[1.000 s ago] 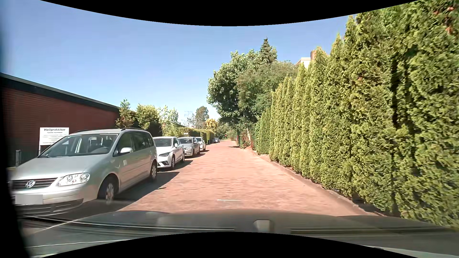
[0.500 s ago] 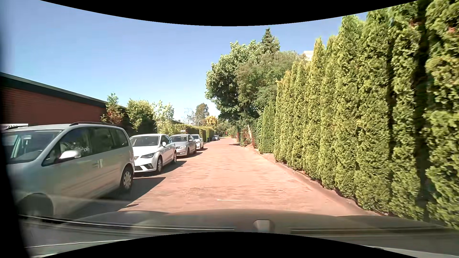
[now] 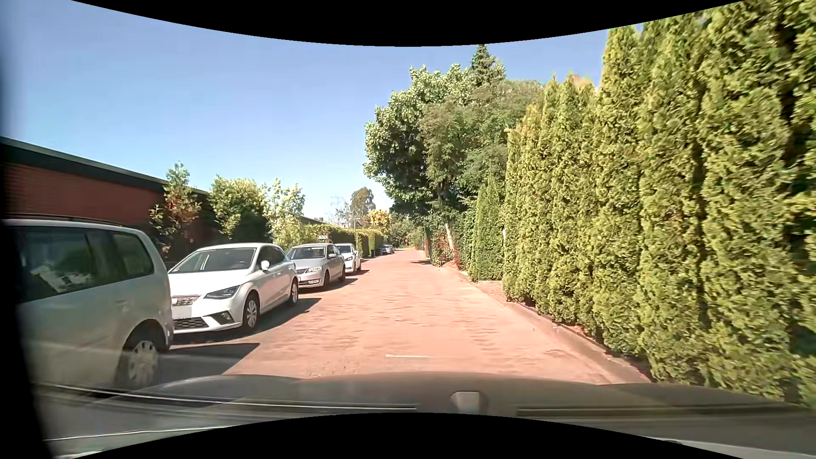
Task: Follow the waypoints while adhering to traffic rules and regulations
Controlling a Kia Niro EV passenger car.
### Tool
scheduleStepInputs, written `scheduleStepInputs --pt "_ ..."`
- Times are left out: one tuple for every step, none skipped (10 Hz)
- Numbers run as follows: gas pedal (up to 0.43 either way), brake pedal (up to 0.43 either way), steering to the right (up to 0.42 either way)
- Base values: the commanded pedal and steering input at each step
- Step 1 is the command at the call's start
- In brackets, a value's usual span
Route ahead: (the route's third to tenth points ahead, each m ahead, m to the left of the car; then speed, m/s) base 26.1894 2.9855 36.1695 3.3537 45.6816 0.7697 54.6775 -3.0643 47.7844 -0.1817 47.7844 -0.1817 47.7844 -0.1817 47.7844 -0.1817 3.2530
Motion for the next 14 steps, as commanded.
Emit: scheduleStepInputs --pt "0.000 0.006 -0.032" --pt "0.000 0.006 -0.032" --pt "0.000 0.006 -0.033" --pt "0.000 0.006 -0.034" --pt "0.000 0.006 -0.035" --pt "0.000 0.006 -0.034" --pt "0.008 0.006 -0.034" --pt "0.008 0.006 -0.034" --pt "0.020 0.006 -0.033" --pt "0.028 0.006 -0.033" --pt "0.028 0.006 -0.034" --pt "0.028 0.006 -0.032" --pt "0.028 0.006 -0.024" --pt "0.028 0.006 -0.021"
